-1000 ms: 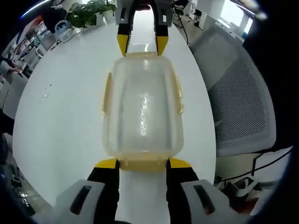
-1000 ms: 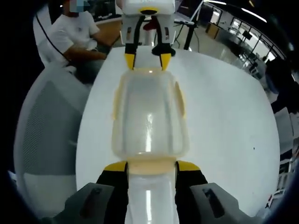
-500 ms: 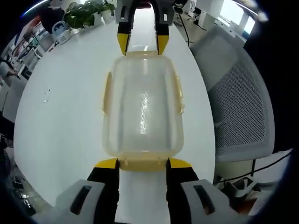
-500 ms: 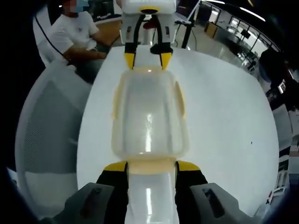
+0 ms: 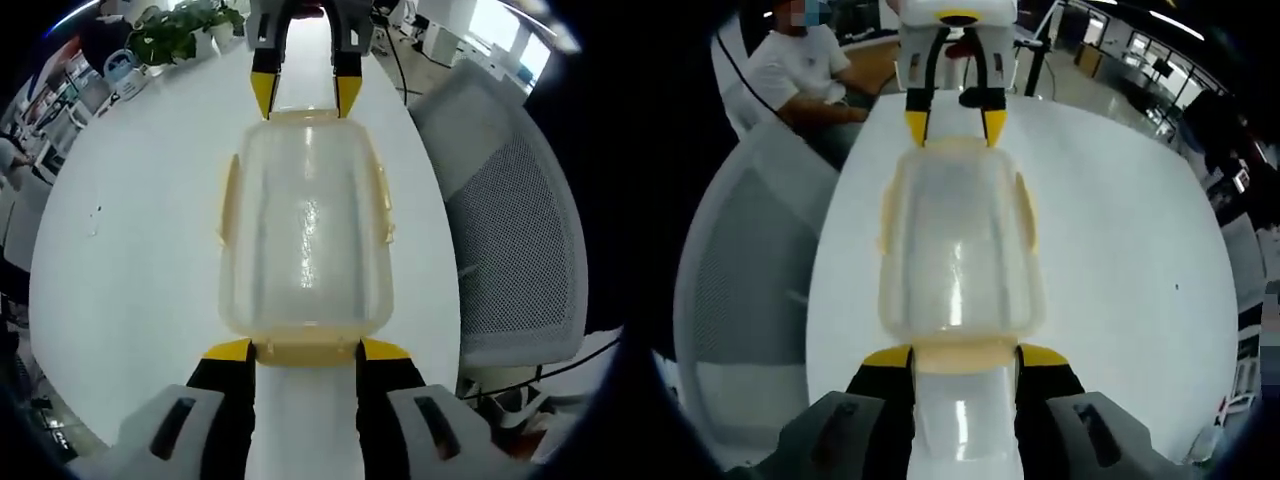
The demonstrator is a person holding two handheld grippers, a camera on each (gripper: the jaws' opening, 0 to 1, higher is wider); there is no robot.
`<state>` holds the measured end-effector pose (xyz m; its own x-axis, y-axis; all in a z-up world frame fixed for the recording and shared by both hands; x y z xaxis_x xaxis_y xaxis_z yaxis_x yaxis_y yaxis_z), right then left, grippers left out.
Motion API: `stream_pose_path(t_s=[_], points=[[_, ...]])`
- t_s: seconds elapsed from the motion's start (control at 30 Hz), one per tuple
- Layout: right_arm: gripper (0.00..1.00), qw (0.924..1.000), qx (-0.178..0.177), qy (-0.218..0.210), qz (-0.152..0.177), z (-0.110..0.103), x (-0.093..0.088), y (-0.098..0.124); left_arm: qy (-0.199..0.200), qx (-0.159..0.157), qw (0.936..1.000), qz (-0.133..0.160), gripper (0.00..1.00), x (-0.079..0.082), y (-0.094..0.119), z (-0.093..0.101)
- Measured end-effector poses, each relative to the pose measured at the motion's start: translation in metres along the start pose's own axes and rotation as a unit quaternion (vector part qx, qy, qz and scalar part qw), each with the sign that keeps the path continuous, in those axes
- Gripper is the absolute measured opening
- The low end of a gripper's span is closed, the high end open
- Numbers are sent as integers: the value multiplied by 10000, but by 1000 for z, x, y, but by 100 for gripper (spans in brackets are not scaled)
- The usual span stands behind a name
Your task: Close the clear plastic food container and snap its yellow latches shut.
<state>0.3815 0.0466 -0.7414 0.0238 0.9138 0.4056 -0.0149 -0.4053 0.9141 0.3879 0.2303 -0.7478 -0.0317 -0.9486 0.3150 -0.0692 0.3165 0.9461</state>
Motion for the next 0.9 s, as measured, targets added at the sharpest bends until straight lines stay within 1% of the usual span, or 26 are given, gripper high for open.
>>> stream_pose_path(t_s=[0.63, 0.9], points=[[37, 9999, 20, -10, -102, 2, -34, 15, 29, 11, 10000, -7, 38, 37, -13, 0], [37, 9999, 53, -15, -153, 2, -52, 19, 52, -41, 10000, 20, 38, 53, -21, 2]])
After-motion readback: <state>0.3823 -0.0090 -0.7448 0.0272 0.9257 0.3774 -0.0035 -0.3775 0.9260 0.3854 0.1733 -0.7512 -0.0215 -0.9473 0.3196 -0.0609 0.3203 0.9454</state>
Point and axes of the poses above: the point that each gripper's makers call its tool centre point, and the gripper's own axes: y roughly backward along the fingers, z roughly to its right, x roughly out of its top, the point moved 3 cm from there along y, roughly backward along the fingers, and after that the axes turned 3 degrees about x, right-handed, at the moved point
